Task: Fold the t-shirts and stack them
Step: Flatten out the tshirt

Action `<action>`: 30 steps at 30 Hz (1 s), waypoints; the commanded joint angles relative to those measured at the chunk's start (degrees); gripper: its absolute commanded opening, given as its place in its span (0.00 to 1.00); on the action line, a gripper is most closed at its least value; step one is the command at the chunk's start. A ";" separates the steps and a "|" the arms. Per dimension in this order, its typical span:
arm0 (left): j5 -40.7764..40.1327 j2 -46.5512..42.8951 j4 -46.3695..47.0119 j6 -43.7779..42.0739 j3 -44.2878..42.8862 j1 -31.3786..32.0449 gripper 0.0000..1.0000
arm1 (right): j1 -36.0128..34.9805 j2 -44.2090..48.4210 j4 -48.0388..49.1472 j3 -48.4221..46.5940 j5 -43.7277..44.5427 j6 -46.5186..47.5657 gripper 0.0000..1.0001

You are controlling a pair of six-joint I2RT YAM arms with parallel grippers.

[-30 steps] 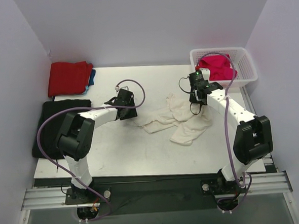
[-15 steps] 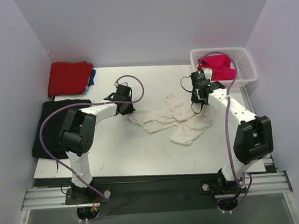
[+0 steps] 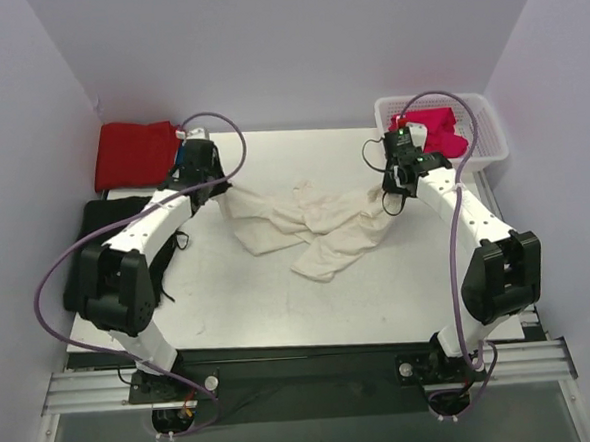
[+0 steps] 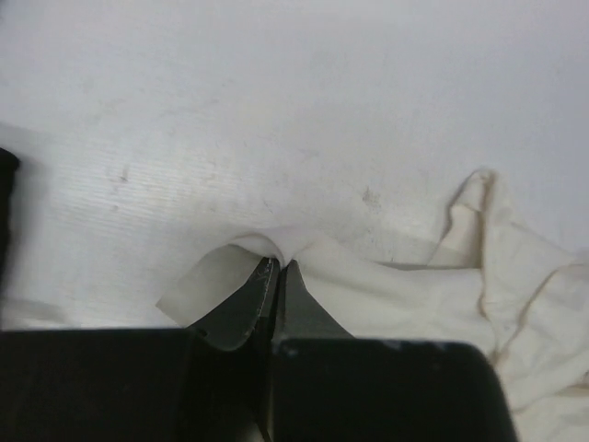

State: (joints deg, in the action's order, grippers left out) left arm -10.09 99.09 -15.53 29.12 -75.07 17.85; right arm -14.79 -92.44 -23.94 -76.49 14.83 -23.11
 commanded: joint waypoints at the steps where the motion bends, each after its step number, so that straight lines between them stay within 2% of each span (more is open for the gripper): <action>1: -4.85 -7.14 -0.99 -3.37 -3.59 -2.90 0.00 | 0.81 3.14 -2.68 -4.98 2.22 0.70 0.00; 12: -9.07 -16.46 -6.00 -10.93 -15.18 -7.91 0.00 | 2.48 7.53 -5.85 -18.60 3.53 4.74 0.00; 19: -11.35 -20.68 -7.85 -14.97 -25.12 -11.25 0.00 | 4.85 12.46 -5.94 -21.95 5.12 5.80 0.00; 25: -10.66 -26.57 -7.76 -15.33 -25.92 -11.34 0.00 | 4.59 17.99 -5.76 -22.65 1.00 5.98 0.00; 30: -9.86 -34.46 -8.38 -15.32 -22.41 -11.34 0.00 | 3.54 25.11 -5.06 -16.70 -4.28 6.50 0.00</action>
State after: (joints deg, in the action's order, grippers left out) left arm -17.69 69.67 -24.80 15.55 -98.02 7.44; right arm -11.07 -72.10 -29.50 -95.74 11.22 -17.93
